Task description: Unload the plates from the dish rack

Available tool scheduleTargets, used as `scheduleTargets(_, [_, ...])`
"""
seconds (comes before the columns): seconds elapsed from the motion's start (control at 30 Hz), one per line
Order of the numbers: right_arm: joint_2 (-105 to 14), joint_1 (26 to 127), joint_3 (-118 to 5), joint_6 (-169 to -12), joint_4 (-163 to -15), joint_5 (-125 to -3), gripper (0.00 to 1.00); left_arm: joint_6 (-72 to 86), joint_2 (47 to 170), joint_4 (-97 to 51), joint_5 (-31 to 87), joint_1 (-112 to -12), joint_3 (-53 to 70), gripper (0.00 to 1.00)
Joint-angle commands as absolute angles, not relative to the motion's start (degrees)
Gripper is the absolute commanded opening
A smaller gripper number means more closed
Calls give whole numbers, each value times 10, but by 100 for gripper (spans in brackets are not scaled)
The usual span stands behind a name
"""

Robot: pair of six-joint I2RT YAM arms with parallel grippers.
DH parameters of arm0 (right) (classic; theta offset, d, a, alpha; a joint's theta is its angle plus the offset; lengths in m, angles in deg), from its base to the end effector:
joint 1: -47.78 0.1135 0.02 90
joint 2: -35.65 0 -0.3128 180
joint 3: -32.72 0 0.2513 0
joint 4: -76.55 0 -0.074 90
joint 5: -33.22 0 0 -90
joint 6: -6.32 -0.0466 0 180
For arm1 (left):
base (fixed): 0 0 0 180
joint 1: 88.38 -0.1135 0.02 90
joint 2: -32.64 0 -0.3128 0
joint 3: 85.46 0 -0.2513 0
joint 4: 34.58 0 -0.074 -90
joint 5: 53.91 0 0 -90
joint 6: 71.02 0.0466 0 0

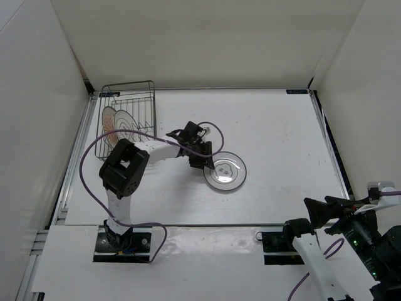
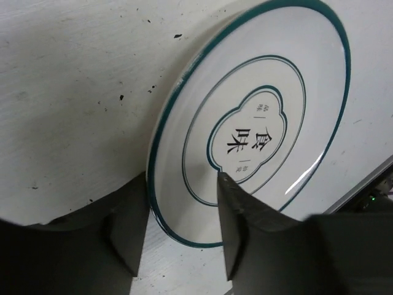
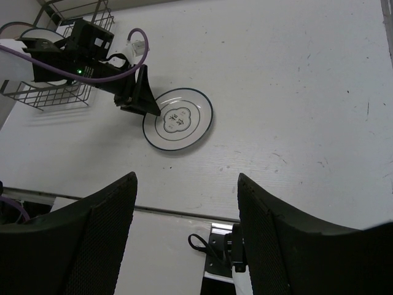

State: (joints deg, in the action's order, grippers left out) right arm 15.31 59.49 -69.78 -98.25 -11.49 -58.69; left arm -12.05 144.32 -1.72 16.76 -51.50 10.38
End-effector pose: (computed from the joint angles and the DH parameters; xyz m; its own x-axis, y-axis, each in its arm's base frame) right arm -0.1180 -0.0229 0.4507 -0.2204 0.2111 -0.9523 -0.1855 0.9494 0.2534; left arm 0.3241 -0.2624 0.1855 -0.9552 0.1086 -0.2752 0.2390 0.8316 -0.5014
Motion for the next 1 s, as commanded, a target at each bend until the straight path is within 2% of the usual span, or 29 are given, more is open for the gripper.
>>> scheduleTargets(0.0, [161,596,-696,-981,50,-593,70,-101,1448,44,212,-514,87,59])
scheduleTargets(0.03, [161,596,-696,-980,50,-593,70,-97,1447,47,219,-514,84,70])
scheduleTargets(0.13, [162,596,-694,-981,50,-594,70,-90,1438,93,247,-513,61,88])
scheduleTargets(0.17, [159,596,-693,-982,50,-595,70,-82,1423,102,252,-513,52,100])
scheduleTargets(0.33, [164,596,-690,-981,51,-596,70,-37,1377,208,327,-513,-38,100])
scheduleTargets(0.53, [168,597,-694,-982,50,-599,71,59,1310,359,526,-519,-177,100])
scheduleTargets(0.6, [164,596,-693,-982,50,-601,71,76,1291,373,550,-530,-188,100])
scheduleTargets(0.67, [165,596,-689,-980,50,-608,71,80,1239,361,547,-576,-174,100])
scheduleTargets(0.83, [168,595,-661,-979,49,-613,71,9,1178,350,385,-756,-132,100])
scheduleTargets(0.87, [172,595,-660,-979,48,-616,71,4,1179,345,377,-805,-124,100])
scheduleTargets(0.97, [175,597,-663,-979,50,-621,72,3,1182,338,400,-851,-113,100])
